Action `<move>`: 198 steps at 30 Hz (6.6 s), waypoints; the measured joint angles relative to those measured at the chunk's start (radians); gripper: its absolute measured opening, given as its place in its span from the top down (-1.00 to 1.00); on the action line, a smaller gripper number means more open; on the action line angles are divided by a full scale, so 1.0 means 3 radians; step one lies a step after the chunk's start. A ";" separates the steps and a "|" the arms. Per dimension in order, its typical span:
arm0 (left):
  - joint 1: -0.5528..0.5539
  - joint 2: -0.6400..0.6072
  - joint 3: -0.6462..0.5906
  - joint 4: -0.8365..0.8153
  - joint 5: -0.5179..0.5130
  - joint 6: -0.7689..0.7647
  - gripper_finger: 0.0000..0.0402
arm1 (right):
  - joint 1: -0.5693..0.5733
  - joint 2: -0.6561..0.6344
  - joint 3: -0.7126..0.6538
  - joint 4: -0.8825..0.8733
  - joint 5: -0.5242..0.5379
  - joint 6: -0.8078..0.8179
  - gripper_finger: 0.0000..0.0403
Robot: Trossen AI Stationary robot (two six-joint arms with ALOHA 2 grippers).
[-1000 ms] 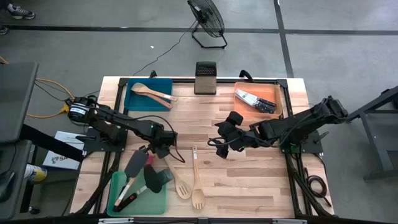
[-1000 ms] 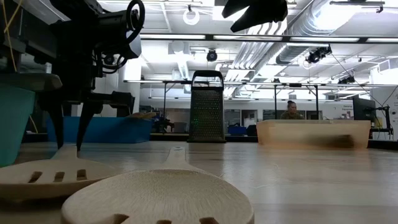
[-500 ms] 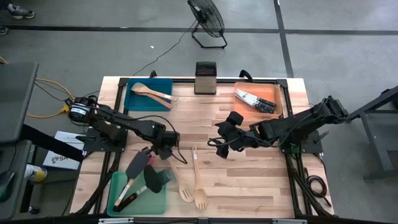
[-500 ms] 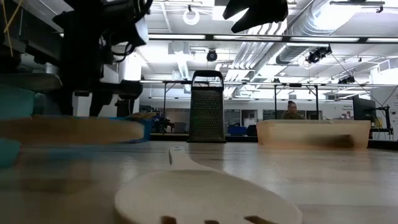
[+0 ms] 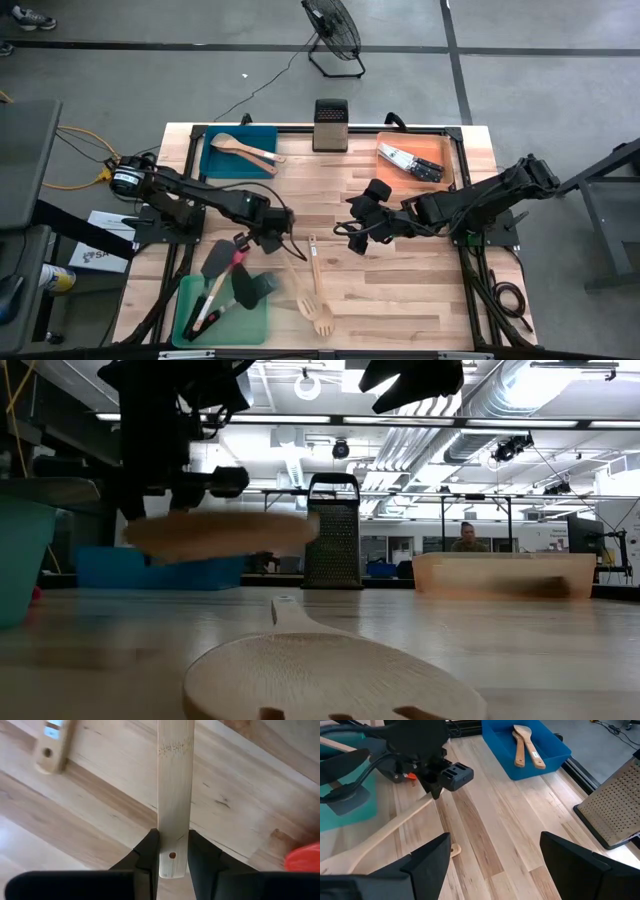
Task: Pick & Place Kitchen Items
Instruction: Put the brown wooden spoon into the blue bin
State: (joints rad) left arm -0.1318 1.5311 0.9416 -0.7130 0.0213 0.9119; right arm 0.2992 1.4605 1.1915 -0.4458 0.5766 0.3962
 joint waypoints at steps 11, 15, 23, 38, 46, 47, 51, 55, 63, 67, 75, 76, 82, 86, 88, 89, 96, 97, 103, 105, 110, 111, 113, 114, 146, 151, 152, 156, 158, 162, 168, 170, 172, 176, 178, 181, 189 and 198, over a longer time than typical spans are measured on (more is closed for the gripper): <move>0.0000 -0.0003 0.0259 -0.0172 -0.0136 -0.0001 0.65 | 0.0000 0.0000 0.0000 -0.0003 0.0000 0.0000 -0.48; 0.0000 -0.0006 0.0319 -0.0209 -0.0246 -0.0014 0.65 | 0.0000 0.0000 0.0000 -0.0004 0.0000 0.0000 -0.48; 0.0001 -0.0006 0.0454 -0.0370 -0.0383 -0.0113 0.65 | -0.0001 0.0000 0.0000 -0.0004 -0.0001 0.0001 -0.48; 0.0001 -0.0006 0.0955 -0.1230 -0.1328 -0.0330 0.65 | 0.0000 0.0000 0.0000 -0.0001 -0.0001 0.0011 -0.48; 0.0001 -0.0008 0.1400 -0.1665 -0.1703 -0.0623 0.65 | -0.0002 0.0032 0.0000 0.0033 0.0000 0.0088 -0.48; 0.0001 -0.0008 0.1455 -0.1682 -0.1755 -0.0677 0.65 | -0.0002 0.0055 0.0000 0.0056 0.0000 0.0085 -0.48; 0.0000 -0.0008 0.1648 -0.1766 -0.1985 -0.0927 0.65 | -0.0003 0.0185 -0.0001 0.0172 0.0041 0.0045 -0.48; 0.0001 -0.0008 0.1746 -0.1743 -0.2092 -0.0988 0.65 | 0.0006 0.0347 -0.0001 0.0522 0.0312 -0.0248 -0.48; 0.0000 -0.0008 0.1780 -0.1715 -0.2202 -0.1219 0.65 | 0.0003 0.0761 -0.0001 0.1204 0.0840 -0.1114 -0.48; 0.0001 -0.0008 0.1780 -0.1710 -0.2202 -0.1319 0.66 | -0.0002 0.0870 -0.0001 0.1406 0.0873 -0.1245 -0.48; 0.0001 -0.0008 0.1783 -0.1692 -0.2203 -0.1456 0.66 | -0.0074 0.0880 -0.0001 0.1428 0.0832 -0.1251 -0.48; 0.0001 -0.0008 0.1783 -0.1681 -0.2203 -0.1481 0.66 | -0.0090 0.0880 -0.0001 0.1402 0.0781 -0.1252 -0.48; 0.0000 -0.0008 0.1783 -0.1559 -0.2198 -0.1498 0.66 | -0.0167 0.0880 -0.0001 0.1088 0.0693 -0.1147 -0.43; 0.0000 -0.0008 0.1783 -0.1542 -0.2158 -0.1499 0.65 | -0.0171 0.0880 -0.0001 0.1086 0.0712 -0.1206 -0.19; 0.0000 -0.0008 0.1783 -0.1544 -0.2151 -0.1512 0.65 | -0.0169 0.0880 -0.0001 0.1085 0.0714 -0.1218 -0.02; 0.0000 -0.0008 0.1783 -0.1544 -0.2150 -0.1513 0.66 | -0.0169 0.0880 -0.0001 0.1083 0.0723 -0.1219 0.07; 0.0001 -0.0008 0.1783 -0.1546 -0.2151 -0.1537 0.66 | -0.0169 0.0880 -0.0001 0.1076 0.0774 -0.1221 0.63; 0.0001 -0.0008 0.1783 -0.1547 -0.2148 -0.1550 0.66 | -0.0169 0.0880 -0.0001 0.1075 0.0764 -0.1219 0.63; 0.0001 -0.0008 0.1783 -0.1557 -0.2128 -0.1577 0.47 | -0.0169 0.0880 0.0001 0.1050 0.0699 -0.1181 0.63; 0.0001 -0.0008 0.1783 -0.1551 -0.2128 -0.1582 0.34 | -0.0169 0.0880 0.0003 0.0984 0.0688 -0.1121 0.63; 0.0001 -0.0008 0.1783 -0.1558 -0.2142 -0.1584 0.16 | -0.0174 0.0880 0.0003 0.0766 0.0712 -0.0886 0.63; 0.0001 -0.0008 0.1783 -0.1579 -0.2175 -0.1586 0.15 | -0.0176 0.0880 0.0003 0.0694 0.0757 -0.0816 0.63; 0.0000 -0.0032 0.1783 -0.1688 -0.2281 -0.1603 0.14 | -0.0176 0.0880 0.0001 0.0460 0.0925 -0.0658 0.63; 0.0000 -0.0048 0.1783 -0.1765 -0.2364 -0.1640 0.14 | -0.0178 0.0880 0.0001 0.0339 0.1026 -0.0567 0.63; 0.0004 -0.0858 0.1779 -0.1820 -0.2499 -0.2318 0.13 | -0.0285 0.0088 -0.0004 0.0873 0.1146 -0.1348 0.63; 0.0148 -0.1012 0.1700 -0.1730 -0.2462 -0.2449 0.13 | -0.0320 -0.0504 -0.0483 0.1317 0.1111 -0.1412 0.63; 0.0182 -0.1067 0.1629 -0.1700 -0.2427 -0.2466 0.13 | -0.0330 -0.0652 -0.0679 0.1532 0.1035 -0.1449 0.63; 0.0330 -0.1249 0.1295 -0.1288 -0.2223 -0.2393 0.13 | -0.0326 -0.1152 -0.1570 0.2769 0.0725 -0.1648 0.63; 0.0392 -0.1319 0.1128 -0.0967 -0.2080 -0.2287 0.13 | -0.0324 -0.1299 -0.1945 0.3388 0.0551 -0.1700 0.63; 0.0474 -0.1379 0.0865 -0.0106 -0.1754 -0.2055 0.13 | -0.0338 -0.1358 -0.2492 0.4343 0.0307 -0.1752 0.63; 0.0599 -0.1293 0.0588 0.1418 -0.1018 -0.1723 0.13 | -0.0349 -0.1300 -0.2692 0.4789 -0.0022 -0.1797 0.63; 0.0656 -0.1224 0.0516 0.1878 -0.0733 -0.1670 0.13 | -0.0363 -0.1301 -0.2687 0.4871 -0.0228 -0.1811 0.63; 0.0693 -0.1148 0.0473 0.2331 -0.0462 -0.1660 0.13 | -0.0375 -0.1301 -0.2687 0.4916 -0.0393 -0.1812 0.63; 0.0755 -0.0959 0.0462 0.2934 0.0085 -0.1758 0.13 | -0.0375 -0.1300 -0.2687 0.4987 -0.0689 -0.1834 0.63; 0.0753 -0.0839 0.0463 0.3258 0.0291 -0.1823 0.13 | -0.0375 -0.1300 -0.2686 0.5052 -0.0850 -0.1835 0.63; 0.0746 -0.0695 0.0459 0.3605 0.0486 -0.1905 0.13 | -0.0375 -0.1266 -0.2686 0.5189 -0.1064 -0.1849 0.63; 0.0745 -0.0318 0.0462 0.4685 0.0806 -0.2336 0.13 | -0.0375 -0.1072 -0.2599 0.5313 -0.1236 -0.1890 0.63; 0.0744 -0.0150 0.0463 0.5236 0.1120 -0.2697 0.13 | -0.0381 -0.0879 -0.2459 0.5346 -0.1212 -0.1952 0.63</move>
State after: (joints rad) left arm 0.0914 1.4861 1.0805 0.8578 0.3574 0.1029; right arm 0.1849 1.1969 0.4537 1.1580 0.2130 -0.1894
